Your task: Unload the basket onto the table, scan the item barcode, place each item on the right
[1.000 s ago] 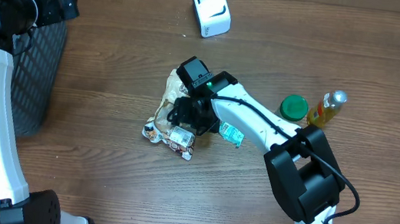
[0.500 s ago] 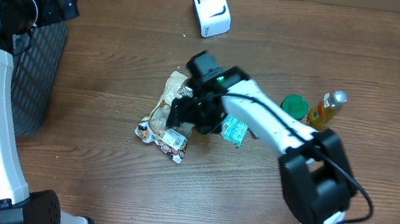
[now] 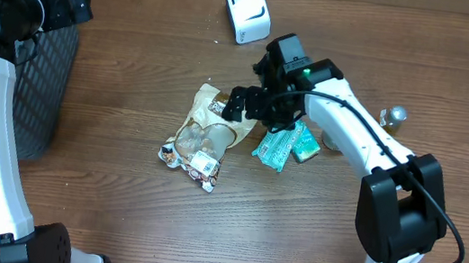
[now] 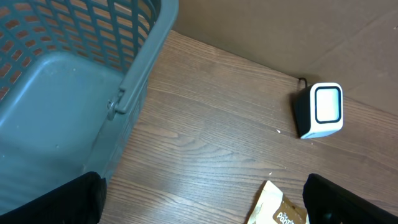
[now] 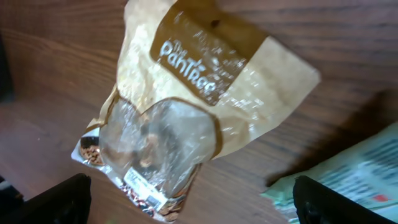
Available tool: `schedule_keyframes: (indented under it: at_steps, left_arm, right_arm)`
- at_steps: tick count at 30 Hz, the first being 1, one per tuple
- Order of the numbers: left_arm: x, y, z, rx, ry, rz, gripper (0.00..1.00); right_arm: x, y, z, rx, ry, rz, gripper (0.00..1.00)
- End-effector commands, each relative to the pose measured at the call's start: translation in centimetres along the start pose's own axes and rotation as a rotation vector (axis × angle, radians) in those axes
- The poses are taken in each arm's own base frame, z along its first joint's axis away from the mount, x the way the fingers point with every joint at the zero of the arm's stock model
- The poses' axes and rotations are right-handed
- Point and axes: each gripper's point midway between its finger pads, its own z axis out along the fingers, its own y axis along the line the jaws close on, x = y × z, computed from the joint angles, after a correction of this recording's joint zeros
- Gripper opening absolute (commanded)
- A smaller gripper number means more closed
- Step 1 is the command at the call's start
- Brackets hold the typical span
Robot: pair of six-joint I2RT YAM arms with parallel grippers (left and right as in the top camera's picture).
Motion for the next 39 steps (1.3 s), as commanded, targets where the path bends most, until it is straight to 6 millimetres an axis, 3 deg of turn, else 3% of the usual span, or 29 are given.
schedule_keyframes:
  at_steps: [1,6,13,24,31,39]
  left_arm:
    - [-0.7,-0.4,-0.5,0.012,-0.021,0.020,1.00]
    - [-0.7,-0.4,-0.5,0.012,-0.021,0.020,1.00]
    - [-0.7,-0.4,-0.5,0.012,-0.021,0.020,1.00]
    - [-0.7,-0.4,-0.5,0.012,-0.021,0.020,1.00]
    - [-0.7,-0.4,-0.5,0.012,-0.021,0.020,0.99]
    - [-0.7,-0.4,-0.5,0.012,-0.021,0.020,1.00]
  right_arm:
    - [-0.7,-0.4,0.7,0.020,-0.020,-0.032,1.00]
    - [-1.7,-1.9,1.6,0.083,-0.076,-0.046,1.00]
    - [-1.5,-3.0,3.6,0.096,-0.042,-0.033,1.00]
    - [-1.1,-3.1,4.2,0.101,-0.022,-0.029,1.00]
    - [-1.1,-1.2,5.0,0.081,-0.040,-0.083,1.00]
    - [0.4,1.0,6.6,0.085,-0.013,-0.144,1.00]
